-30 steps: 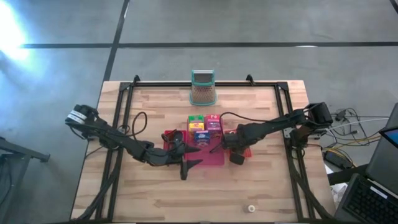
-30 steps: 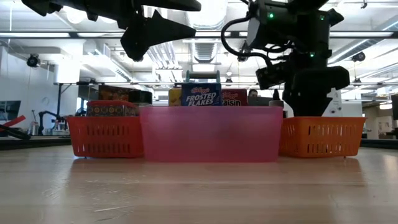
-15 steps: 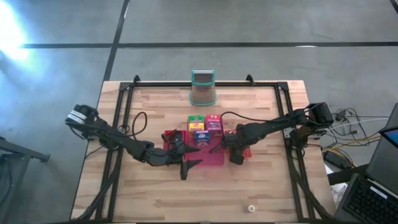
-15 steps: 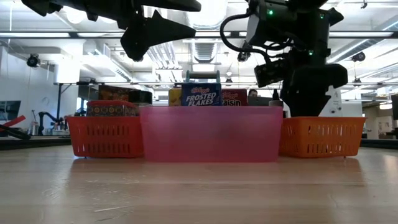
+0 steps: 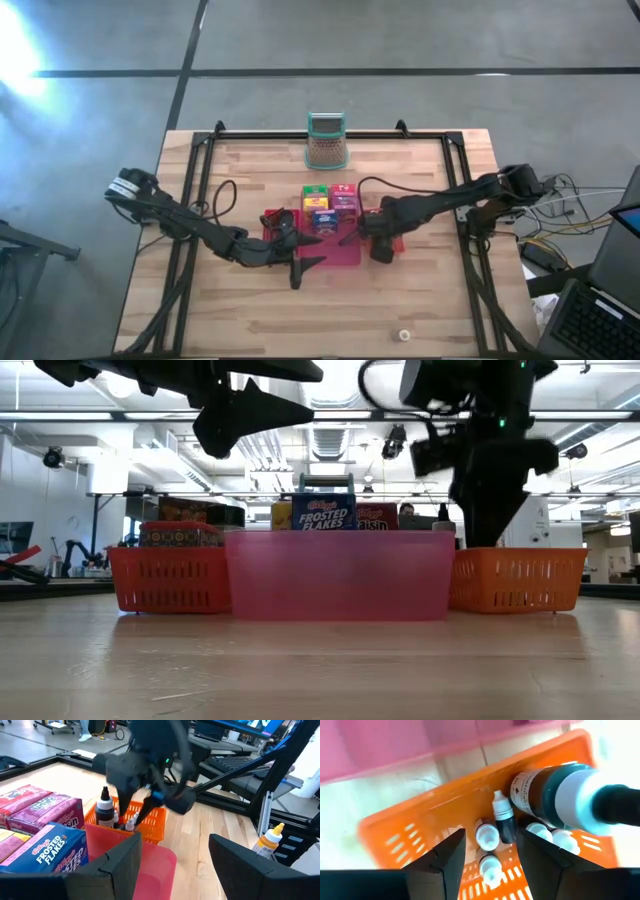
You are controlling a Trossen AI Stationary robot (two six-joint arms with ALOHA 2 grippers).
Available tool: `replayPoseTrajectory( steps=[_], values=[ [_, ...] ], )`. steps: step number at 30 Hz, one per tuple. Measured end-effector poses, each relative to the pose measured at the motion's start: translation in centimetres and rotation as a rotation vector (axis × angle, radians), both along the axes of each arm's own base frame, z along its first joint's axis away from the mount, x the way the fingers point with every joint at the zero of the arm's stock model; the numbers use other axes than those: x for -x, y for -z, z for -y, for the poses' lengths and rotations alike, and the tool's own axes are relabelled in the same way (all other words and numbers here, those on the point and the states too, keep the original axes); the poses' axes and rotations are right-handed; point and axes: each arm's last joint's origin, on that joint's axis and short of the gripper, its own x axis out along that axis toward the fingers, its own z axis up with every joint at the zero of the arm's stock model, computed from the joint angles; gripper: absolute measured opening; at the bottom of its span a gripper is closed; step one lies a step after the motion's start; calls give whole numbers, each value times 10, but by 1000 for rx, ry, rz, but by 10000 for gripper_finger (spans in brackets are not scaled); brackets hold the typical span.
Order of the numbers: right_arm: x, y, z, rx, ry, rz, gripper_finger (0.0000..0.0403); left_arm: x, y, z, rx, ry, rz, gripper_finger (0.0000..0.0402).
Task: Pick & Place Kitchen Items
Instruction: Put the big yellow food coloring bottle into the orange bin
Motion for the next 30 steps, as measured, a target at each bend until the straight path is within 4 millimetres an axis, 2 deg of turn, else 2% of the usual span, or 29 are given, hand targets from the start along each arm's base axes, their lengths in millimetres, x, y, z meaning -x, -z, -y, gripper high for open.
replayPoseTrajectory(
  steps=[7,13,17,21,25,30],
  values=[
    [2,-40,-22,-16,-77,83,149,1,0,0,-15,6,-9,236],
    [8,-77,-54,-51,-158,176,121,17,-13,15,-174,69,-5,236],
    [19,-96,-76,-78,-208,208,109,48,-18,21,-290,121,-89,236],
    [27,-113,-96,-102,-200,272,98,84,-27,17,-345,176,-116,236],
    [36,-119,-114,-111,-175,314,90,117,-29,1,-385,202,-60,236],
    [48,-116,-131,-156,-122,301,83,153,-13,-27,-391,196,5,236]
  ],
)
